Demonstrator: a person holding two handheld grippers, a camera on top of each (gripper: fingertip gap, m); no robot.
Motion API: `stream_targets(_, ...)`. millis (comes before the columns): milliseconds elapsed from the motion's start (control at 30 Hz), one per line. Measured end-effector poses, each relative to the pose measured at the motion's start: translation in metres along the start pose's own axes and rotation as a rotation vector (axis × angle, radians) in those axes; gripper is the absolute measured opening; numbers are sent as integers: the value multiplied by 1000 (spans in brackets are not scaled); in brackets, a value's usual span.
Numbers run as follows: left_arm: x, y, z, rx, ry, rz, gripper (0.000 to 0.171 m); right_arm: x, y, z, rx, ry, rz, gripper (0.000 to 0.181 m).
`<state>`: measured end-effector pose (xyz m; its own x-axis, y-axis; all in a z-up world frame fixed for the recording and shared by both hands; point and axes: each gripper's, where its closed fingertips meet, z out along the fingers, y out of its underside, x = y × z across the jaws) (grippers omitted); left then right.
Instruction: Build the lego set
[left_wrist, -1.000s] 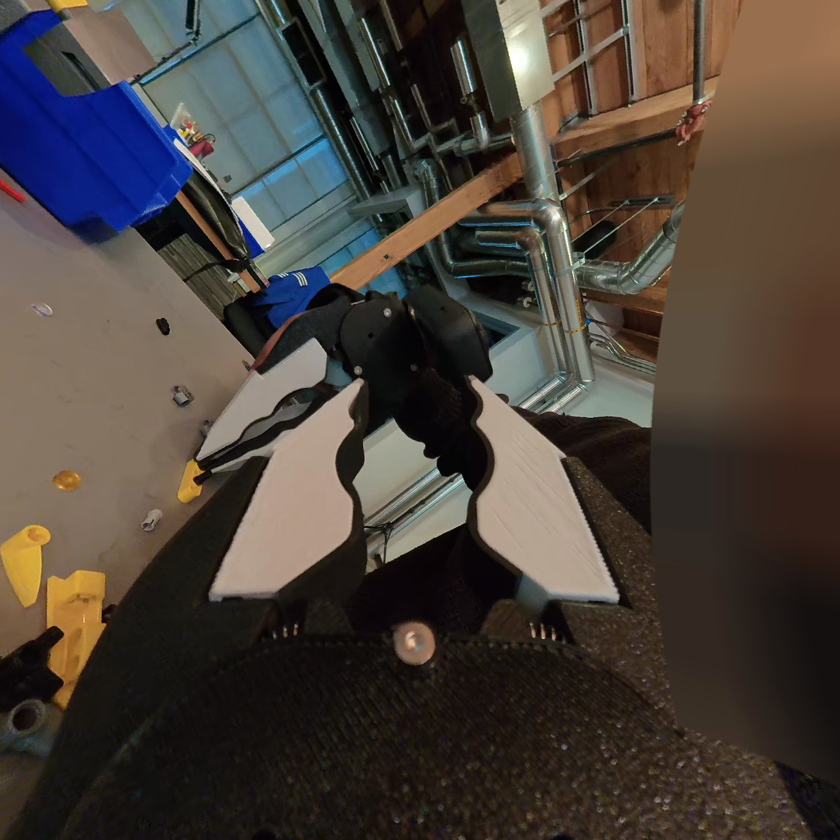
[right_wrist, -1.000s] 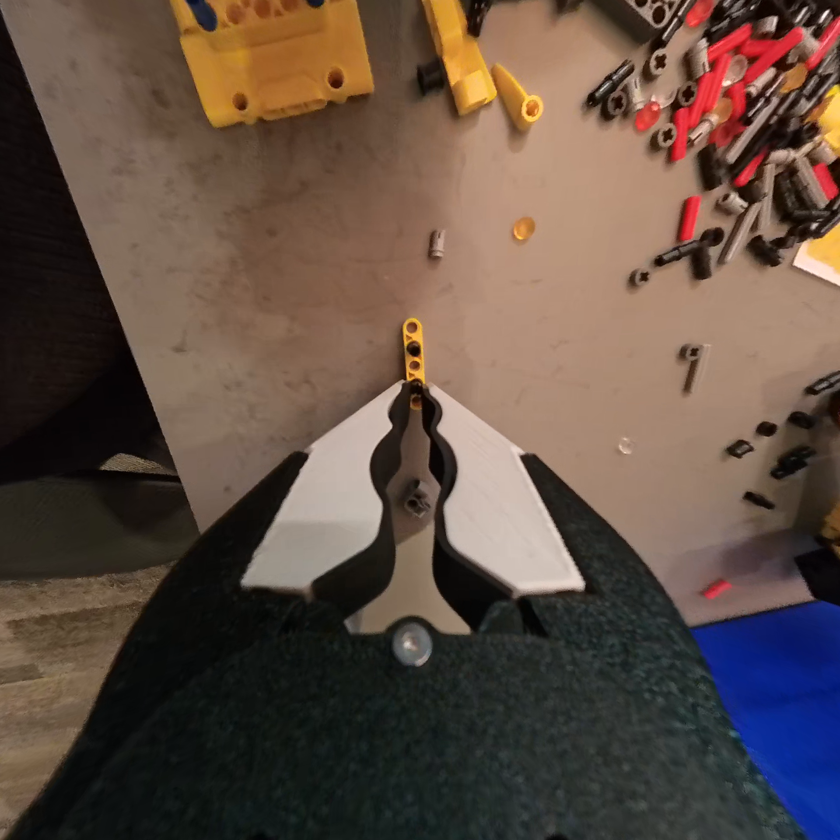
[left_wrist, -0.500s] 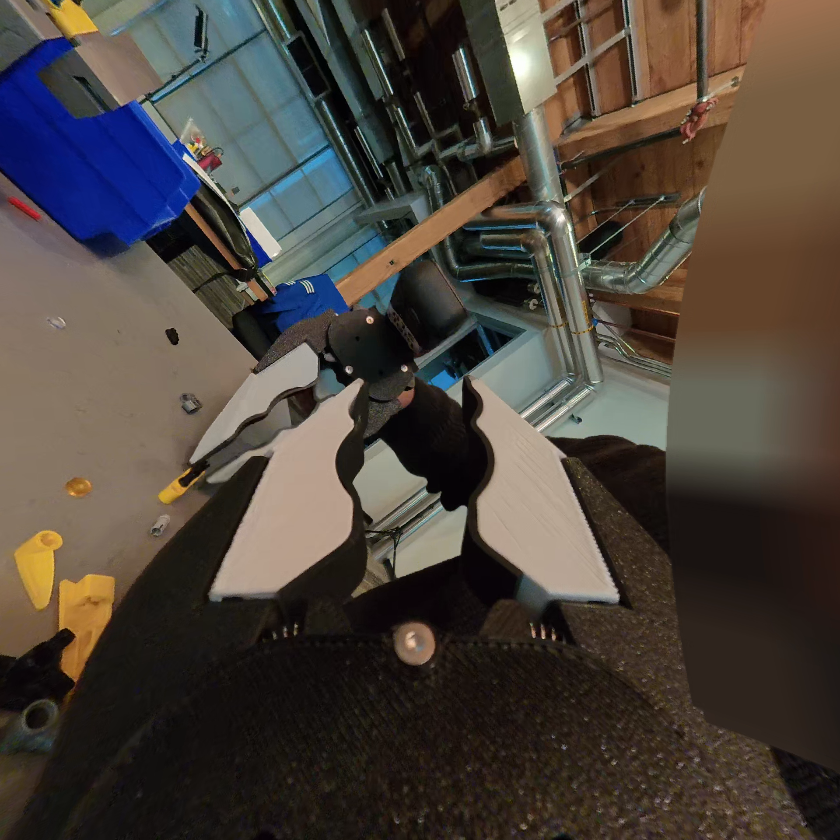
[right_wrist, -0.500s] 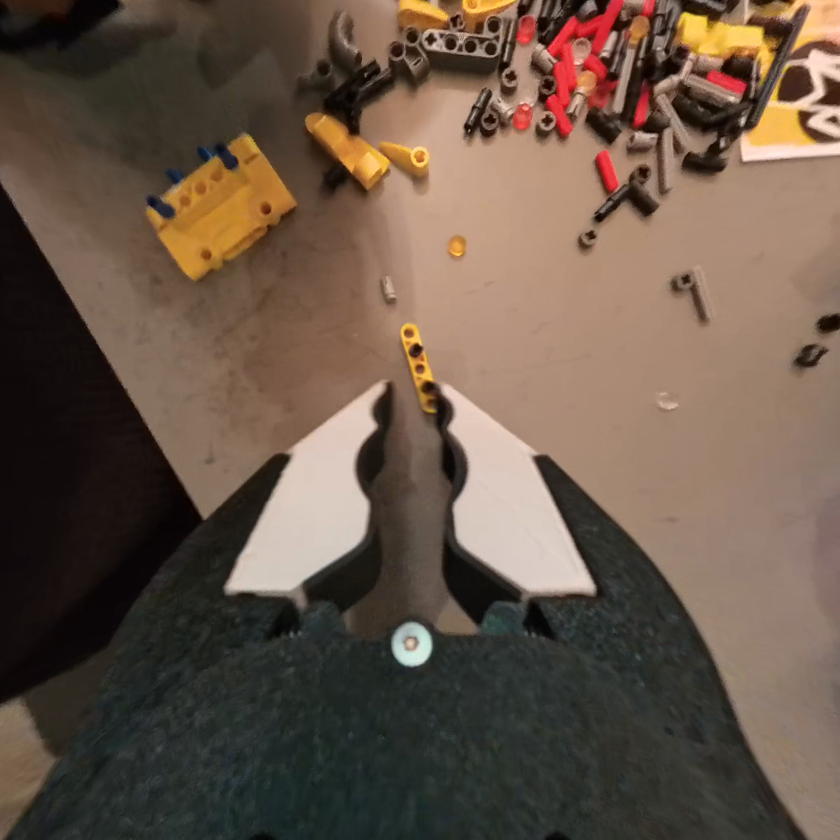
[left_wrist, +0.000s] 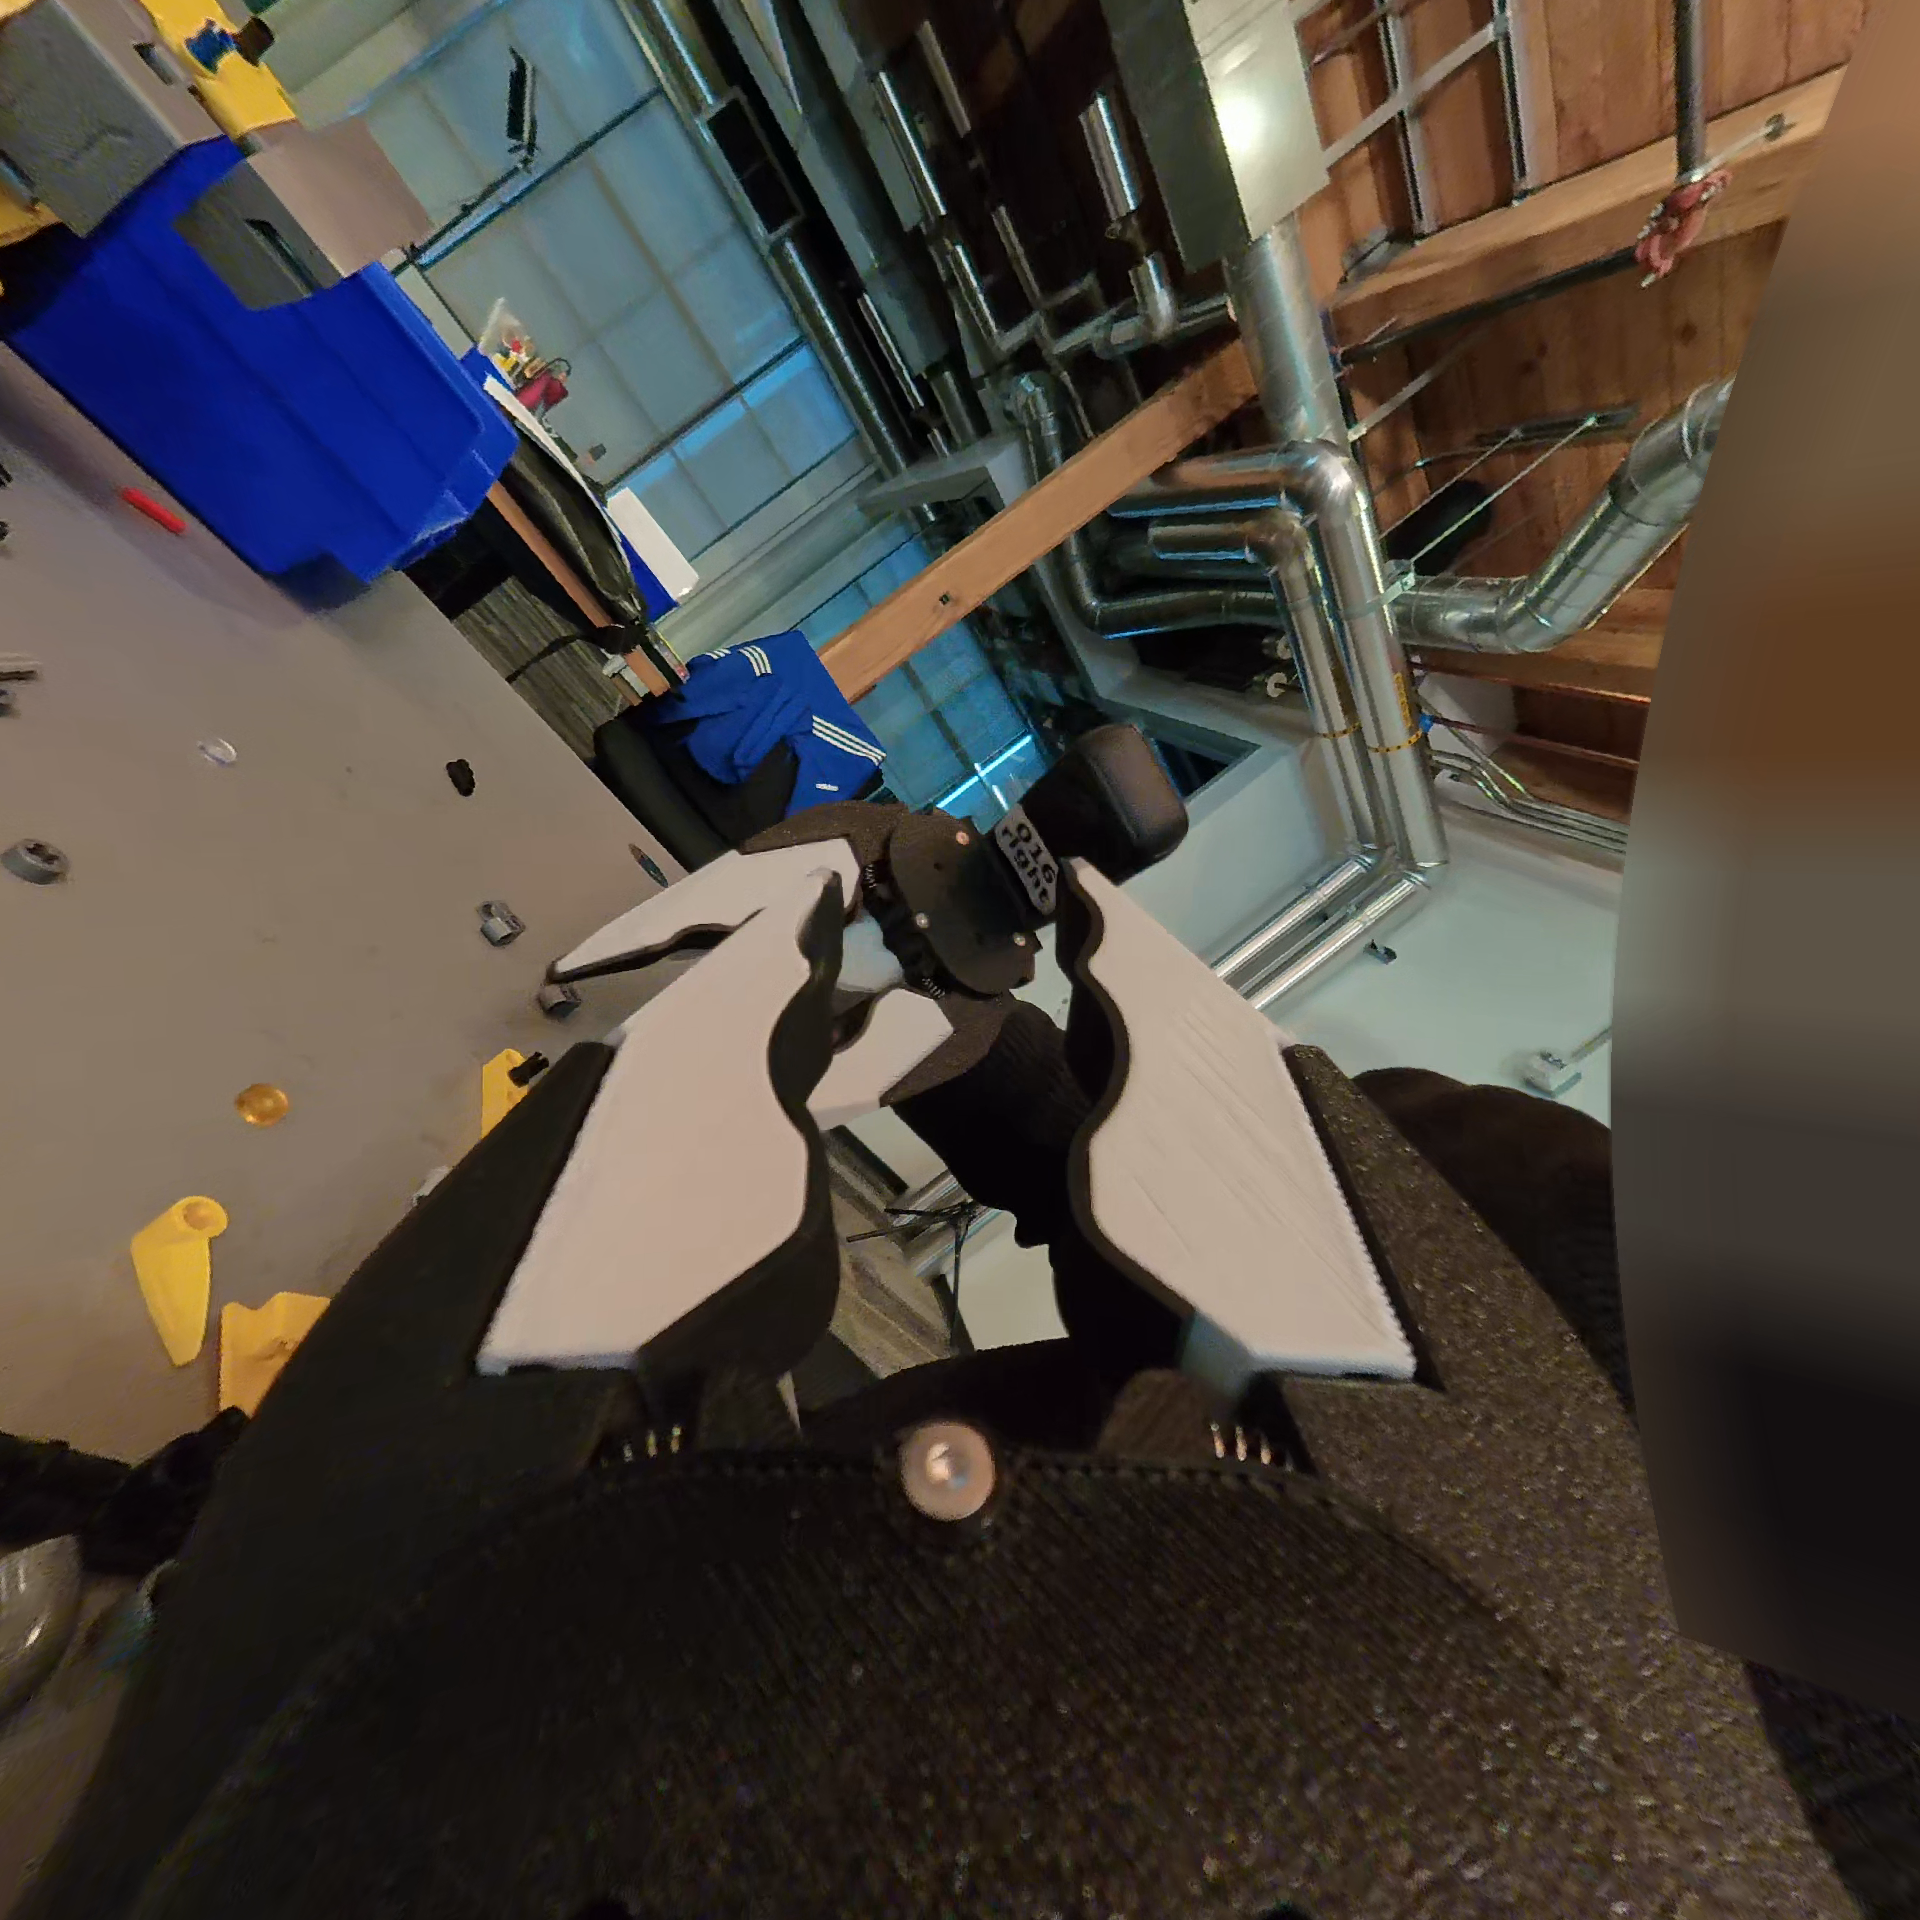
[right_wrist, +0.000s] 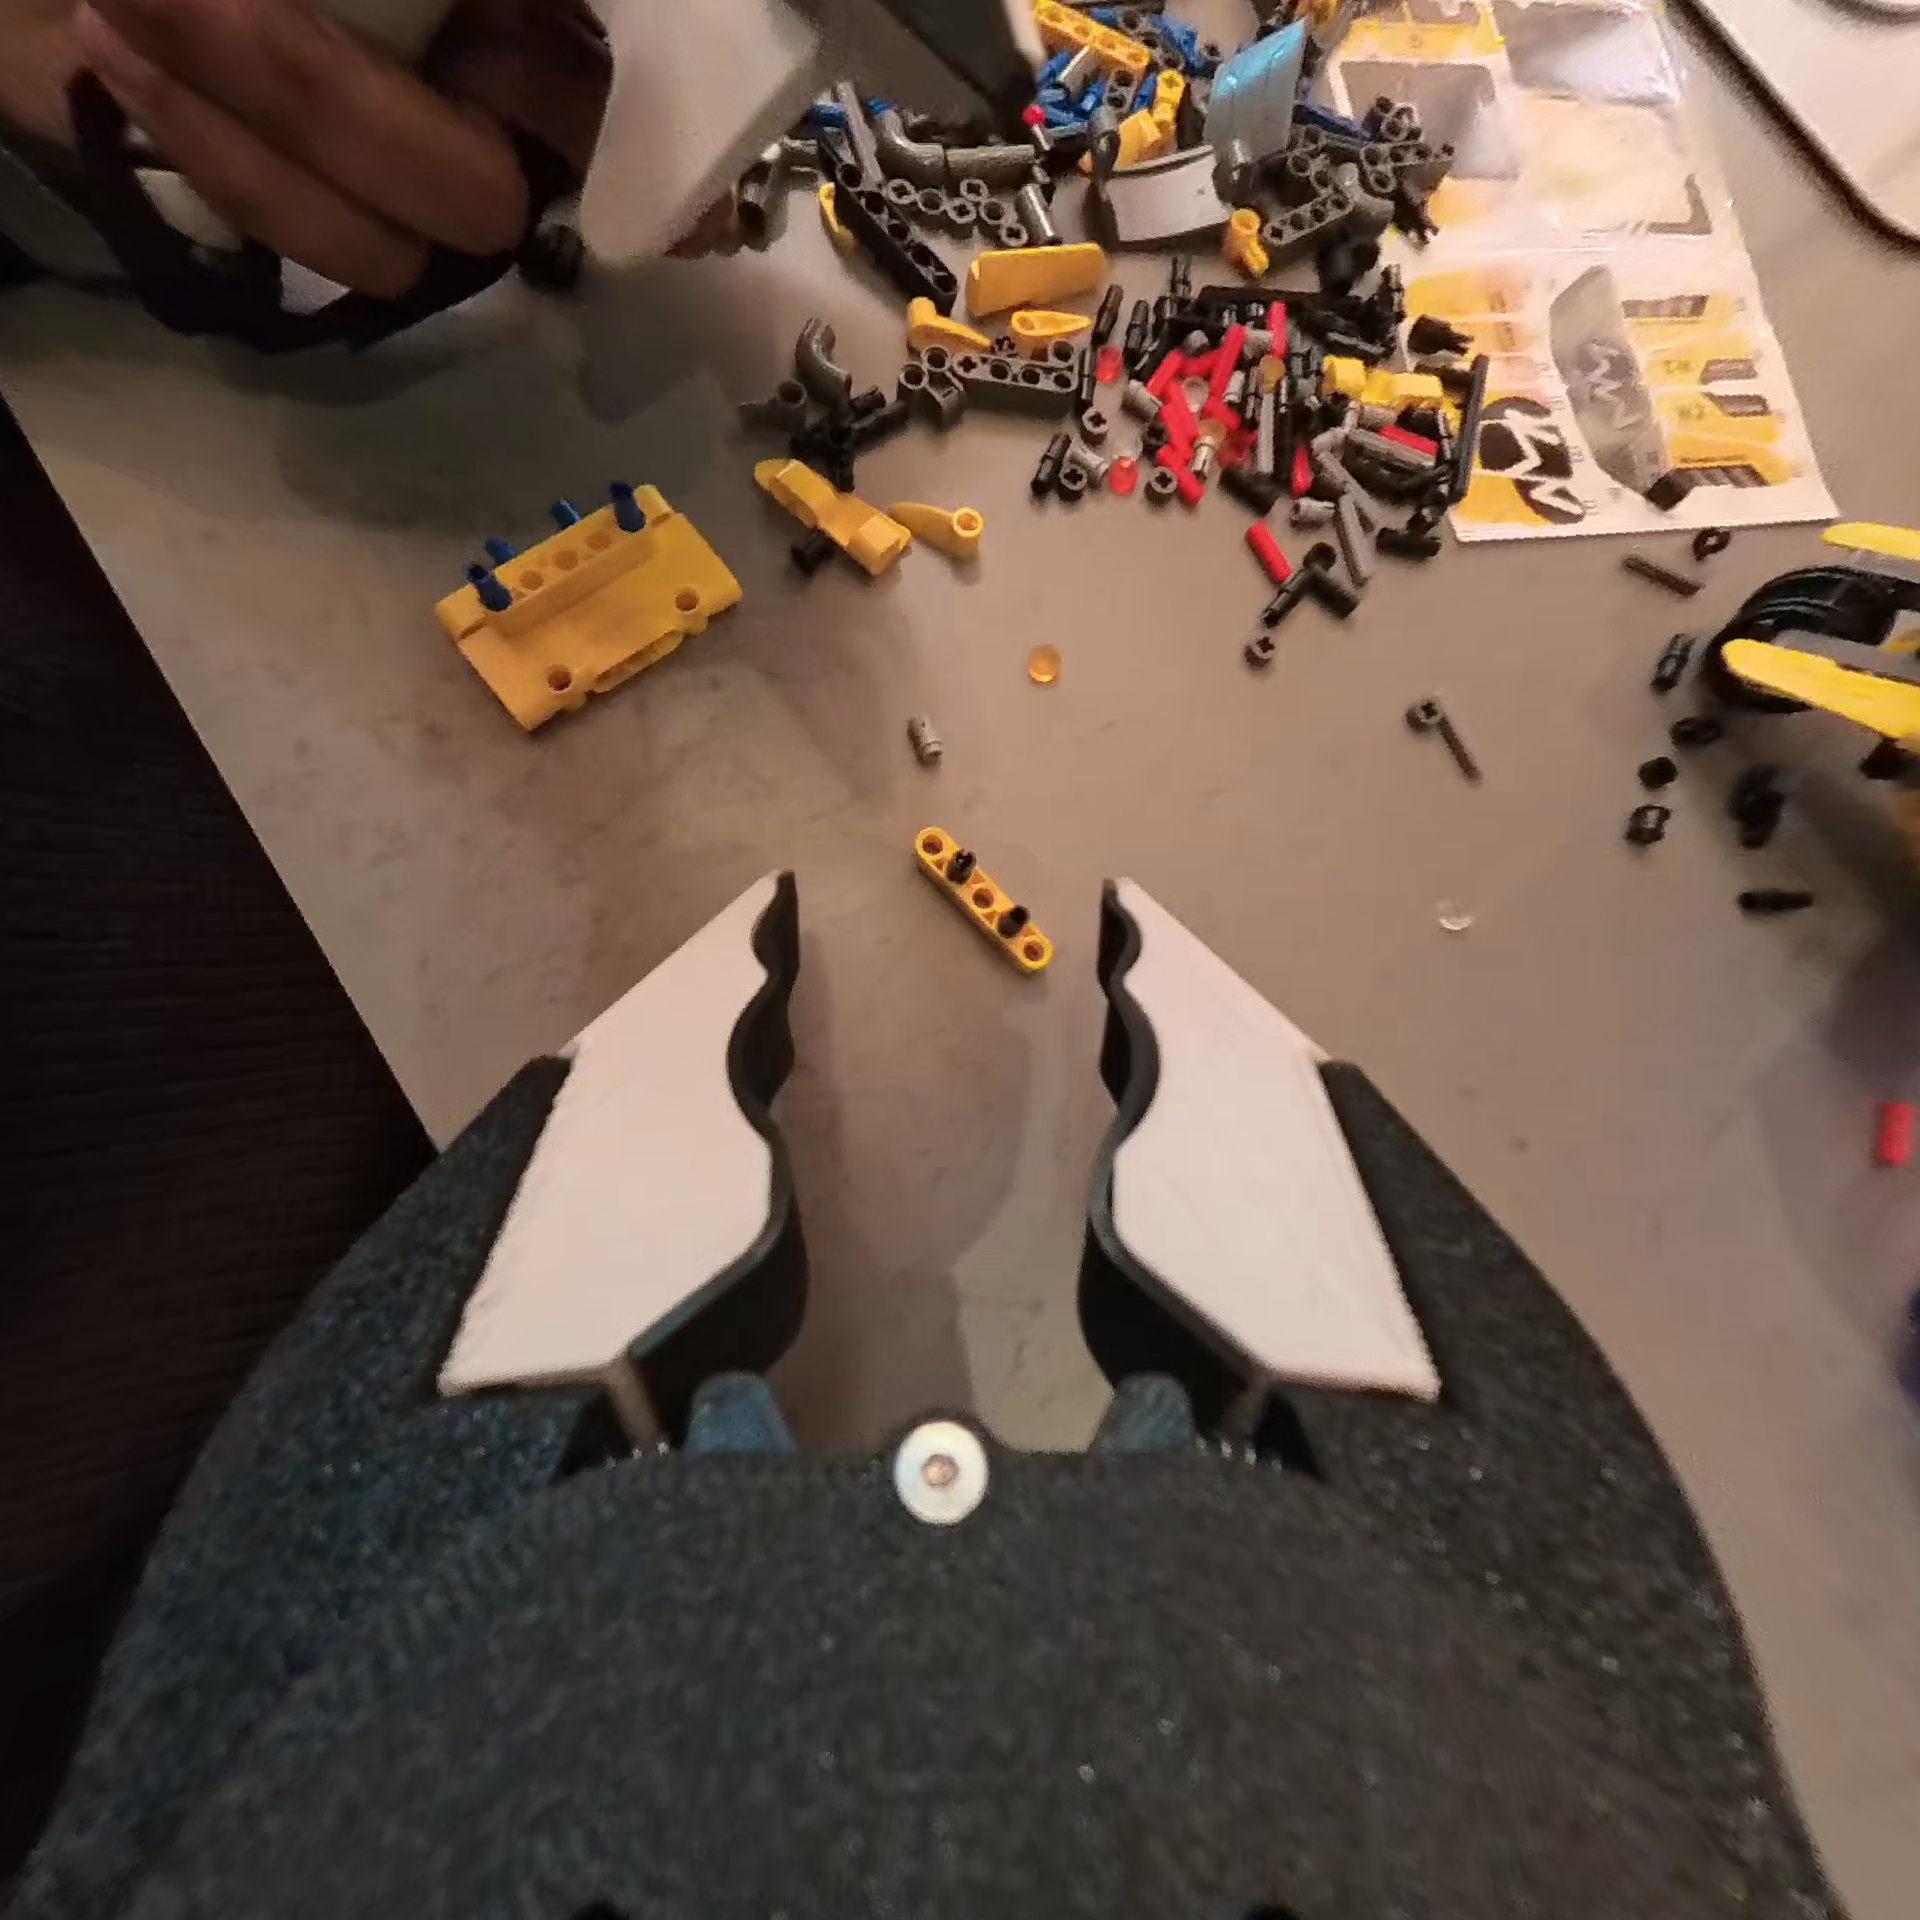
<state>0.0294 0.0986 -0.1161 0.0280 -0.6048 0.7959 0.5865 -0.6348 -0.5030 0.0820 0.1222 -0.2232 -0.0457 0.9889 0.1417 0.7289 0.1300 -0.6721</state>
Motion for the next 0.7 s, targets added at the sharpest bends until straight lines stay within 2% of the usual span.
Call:
stream_targets(133,-2,0,0,-1,-5,-2,40,3,9,9,-1,-25,-19,61)
stream_targets(300,3,-1,1,5,39,-1,40,5,17,18,33,-133,100,61)
stream_targets(533,19,-11,-2,50,87,90,42,-11,29,7,27,-98,109,60)
stream_targets(633,22,-9,-4,20,34,188,48,-28,32,0,37,-113,106,57)
stream_targets(700,15,0,-9,-53,-78,279,61,-40,30,-5,74,-134,110,52)
